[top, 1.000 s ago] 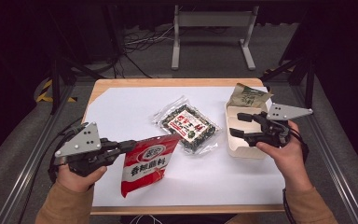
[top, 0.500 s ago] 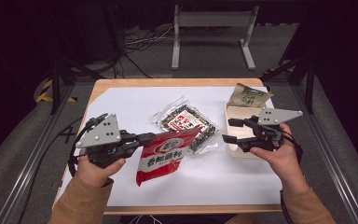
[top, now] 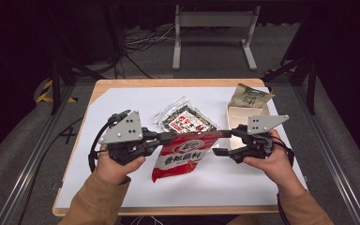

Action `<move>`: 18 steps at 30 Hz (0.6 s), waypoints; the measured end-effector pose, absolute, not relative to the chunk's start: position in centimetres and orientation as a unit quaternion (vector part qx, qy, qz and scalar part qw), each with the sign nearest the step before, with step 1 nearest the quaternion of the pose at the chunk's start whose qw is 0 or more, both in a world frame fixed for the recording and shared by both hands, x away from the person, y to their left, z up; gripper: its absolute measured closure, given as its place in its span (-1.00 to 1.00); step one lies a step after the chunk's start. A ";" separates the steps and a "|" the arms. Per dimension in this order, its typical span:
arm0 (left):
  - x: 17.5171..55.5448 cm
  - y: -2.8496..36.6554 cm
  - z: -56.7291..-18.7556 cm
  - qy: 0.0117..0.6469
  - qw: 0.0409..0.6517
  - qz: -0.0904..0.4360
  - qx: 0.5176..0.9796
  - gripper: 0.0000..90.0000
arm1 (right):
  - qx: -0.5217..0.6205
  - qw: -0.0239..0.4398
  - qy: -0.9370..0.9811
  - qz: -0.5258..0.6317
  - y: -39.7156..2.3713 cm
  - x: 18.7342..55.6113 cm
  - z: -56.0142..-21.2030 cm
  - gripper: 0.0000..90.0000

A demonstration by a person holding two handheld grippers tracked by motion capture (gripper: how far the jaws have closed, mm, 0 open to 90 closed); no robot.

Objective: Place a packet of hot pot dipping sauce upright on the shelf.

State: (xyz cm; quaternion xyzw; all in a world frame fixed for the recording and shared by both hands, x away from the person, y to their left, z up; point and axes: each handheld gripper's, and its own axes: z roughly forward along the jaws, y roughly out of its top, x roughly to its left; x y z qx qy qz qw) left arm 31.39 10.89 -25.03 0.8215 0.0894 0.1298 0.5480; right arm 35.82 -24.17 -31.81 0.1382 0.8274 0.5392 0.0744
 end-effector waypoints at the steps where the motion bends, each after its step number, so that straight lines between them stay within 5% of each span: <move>1: 31.5 10.6 -25.0 0.087 0.547 0.131 0.822 1.00 | 0.140 0.072 0.828 0.538 -24.0 35.9 -32.0 -0.13; 11: 31.9 9.3 -25.2 0.088 0.565 0.125 0.811 1.00 | 0.146 0.045 0.827 0.541 -23.5 36.8 -33.6 -0.07; 18: 32.0 9.0 -25.5 0.087 0.559 0.125 0.815 1.00 | 0.117 0.018 0.840 0.529 -22.9 36.6 -33.9 0.66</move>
